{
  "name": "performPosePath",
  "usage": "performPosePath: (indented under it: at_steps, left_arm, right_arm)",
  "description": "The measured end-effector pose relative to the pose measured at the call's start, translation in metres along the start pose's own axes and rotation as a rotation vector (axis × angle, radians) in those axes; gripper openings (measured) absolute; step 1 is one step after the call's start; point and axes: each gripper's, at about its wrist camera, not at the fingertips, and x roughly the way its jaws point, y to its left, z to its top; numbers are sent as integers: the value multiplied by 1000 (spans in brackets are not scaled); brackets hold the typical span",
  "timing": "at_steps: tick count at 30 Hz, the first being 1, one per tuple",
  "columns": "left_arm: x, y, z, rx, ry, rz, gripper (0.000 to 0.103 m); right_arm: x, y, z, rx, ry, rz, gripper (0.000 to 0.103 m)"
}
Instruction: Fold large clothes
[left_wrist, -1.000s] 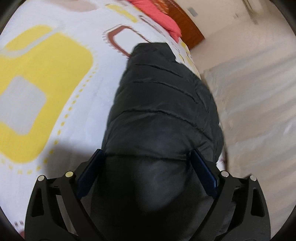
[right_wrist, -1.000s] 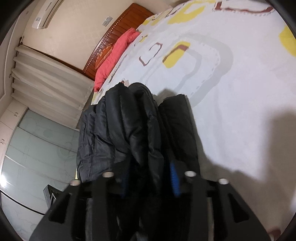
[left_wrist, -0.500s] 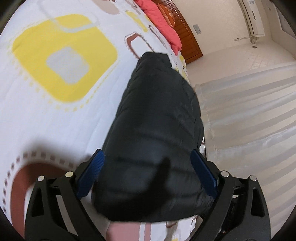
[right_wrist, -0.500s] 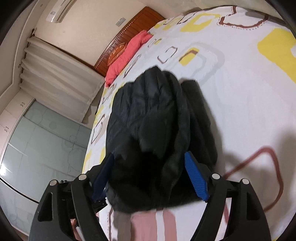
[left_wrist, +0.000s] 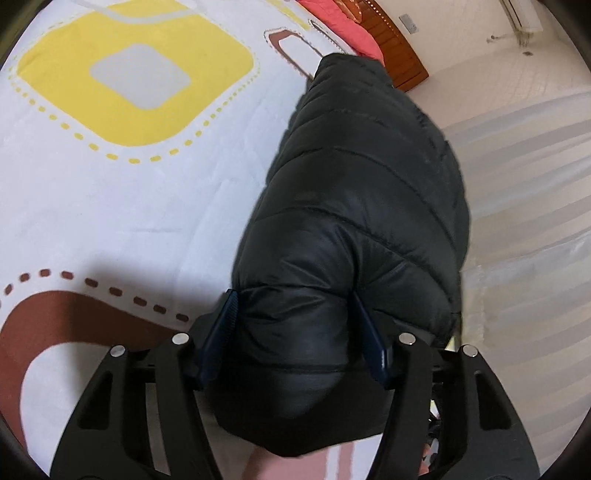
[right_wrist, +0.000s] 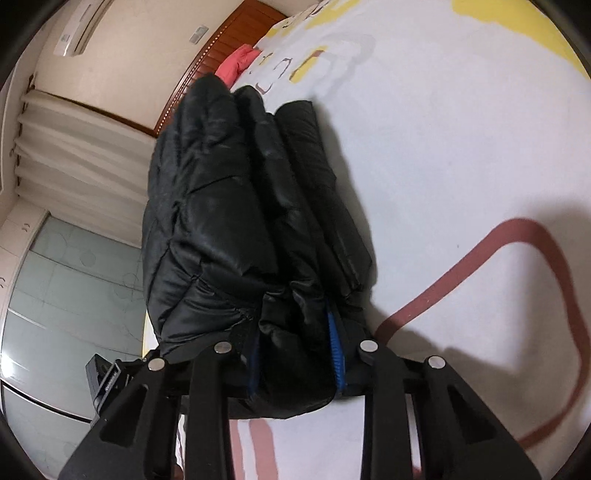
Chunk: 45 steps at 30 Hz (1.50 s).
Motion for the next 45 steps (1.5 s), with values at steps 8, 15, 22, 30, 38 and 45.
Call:
performPosePath:
  at_steps: [8,15,22,30,38,45]
  left_arm:
    - [-12,9,3,-22,17,-50,65]
    - [-47,0,10,-88,-35,-78,80]
    - [-55,-30,56,-114,-104,-103,88]
    - [0,-62,97,-113,-63,-74,93]
    - [39,-46,106,-133,-43,-3,100]
    - [64,-38,103,-117,-3,-20,101]
  right_arm:
    - [-12,7,-5,6,-26,7,36]
    - [-51,37,2,-9,-104,-49,65]
    - [-41,90,54,-44,-162,-27,73]
    - [23,100,114,-48,-158,-149,73]
    - [50,59,117,-27,-105,-133,72]
    - [63,35,114,12,-67,-54,69]
